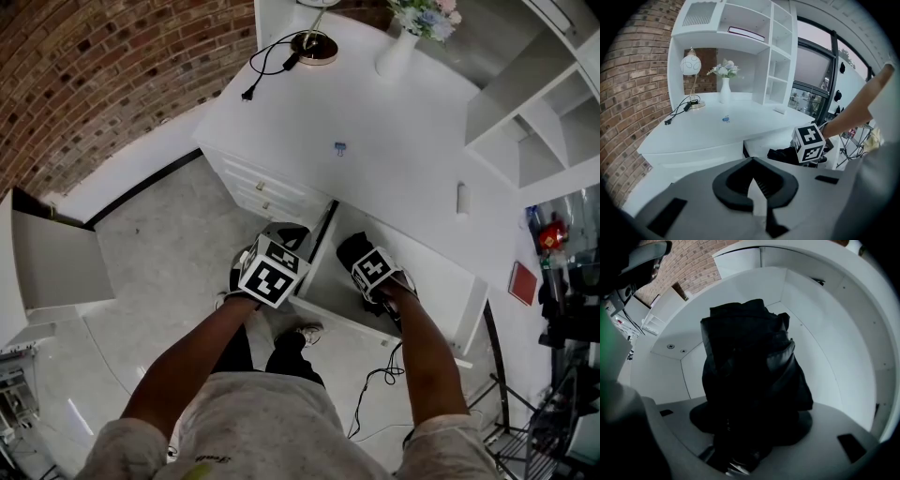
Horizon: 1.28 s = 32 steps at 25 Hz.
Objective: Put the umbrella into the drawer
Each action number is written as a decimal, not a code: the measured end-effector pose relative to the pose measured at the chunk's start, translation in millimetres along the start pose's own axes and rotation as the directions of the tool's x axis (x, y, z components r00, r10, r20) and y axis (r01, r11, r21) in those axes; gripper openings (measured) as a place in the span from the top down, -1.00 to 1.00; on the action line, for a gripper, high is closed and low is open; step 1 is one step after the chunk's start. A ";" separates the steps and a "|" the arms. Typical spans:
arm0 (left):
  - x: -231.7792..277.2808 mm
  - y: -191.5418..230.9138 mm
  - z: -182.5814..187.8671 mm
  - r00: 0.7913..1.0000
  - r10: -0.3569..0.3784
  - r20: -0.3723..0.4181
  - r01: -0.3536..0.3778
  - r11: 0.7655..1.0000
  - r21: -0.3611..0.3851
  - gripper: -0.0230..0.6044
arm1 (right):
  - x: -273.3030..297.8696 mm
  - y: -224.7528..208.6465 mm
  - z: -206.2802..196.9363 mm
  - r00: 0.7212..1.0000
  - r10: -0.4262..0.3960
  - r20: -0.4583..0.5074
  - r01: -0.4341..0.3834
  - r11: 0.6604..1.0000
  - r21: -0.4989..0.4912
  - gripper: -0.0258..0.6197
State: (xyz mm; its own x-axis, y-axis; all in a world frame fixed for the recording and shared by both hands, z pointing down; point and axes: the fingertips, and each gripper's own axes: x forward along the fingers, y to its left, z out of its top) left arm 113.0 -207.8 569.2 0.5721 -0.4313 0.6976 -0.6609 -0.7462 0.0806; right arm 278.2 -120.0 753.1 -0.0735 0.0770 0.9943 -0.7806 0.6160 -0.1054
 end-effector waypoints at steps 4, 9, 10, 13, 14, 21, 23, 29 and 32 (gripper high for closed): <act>0.7 -0.1 1.3 1.000 0.003 -0.004 -0.003 1.000 -0.003 0.95 | -1.2 -1.7 -0.3 1.000 0.002 0.011 -0.002 1.000 0.007 0.11; 0.5 -0.3 2.2 1.000 0.004 -0.006 -0.004 1.000 0.001 0.95 | -0.4 -1.4 -0.2 1.000 -0.006 0.011 0.006 1.000 0.007 0.10; 0.0 -0.5 2.2 1.000 0.005 -0.006 -0.005 1.000 0.004 0.95 | -0.2 -1.5 -0.3 1.000 -0.006 0.013 0.006 1.000 0.008 0.11; -1.7 -0.2 2.4 1.000 0.010 -0.007 -0.010 1.000 0.015 0.95 | 0.4 -2.1 0.2 1.000 -0.008 0.019 0.007 1.000 0.008 0.10; -2.4 0.3 2.1 1.000 0.012 -0.008 -0.012 1.000 0.016 0.95 | 0.5 -2.2 0.5 1.000 -0.008 0.021 0.008 1.000 0.008 0.10; -11.5 0.7 3.5 1.000 0.016 -0.008 -0.016 0.999 0.029 0.95 | -0.8 -2.4 1.5 0.998 -0.021 0.051 0.020 1.000 0.010 0.10; -14.7 1.8 5.6 1.000 0.020 -0.003 -0.020 0.999 0.030 0.95 | -1.7 -1.3 2.2 0.998 -0.021 0.059 0.020 1.000 0.009 0.10; -20.7 -0.4 15.0 1.000 0.023 0.013 -0.023 0.999 0.041 0.95 | -2.7 6.2 -0.7 0.998 0.018 0.056 -0.018 1.000 -0.010 0.10; -23.2 -0.6 20.9 0.999 0.020 0.026 -0.021 0.998 0.053 0.95 | -5.7 4.4 0.1 0.999 0.002 0.049 -0.002 1.000 -0.011 0.09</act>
State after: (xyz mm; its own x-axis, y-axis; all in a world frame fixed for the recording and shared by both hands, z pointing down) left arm 110.3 -208.0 538.1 0.5712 -0.4593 0.6803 -0.6464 -0.7624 0.0281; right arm 275.1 -117.7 747.0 -0.1055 0.0401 0.9936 -0.7734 0.6248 -0.1073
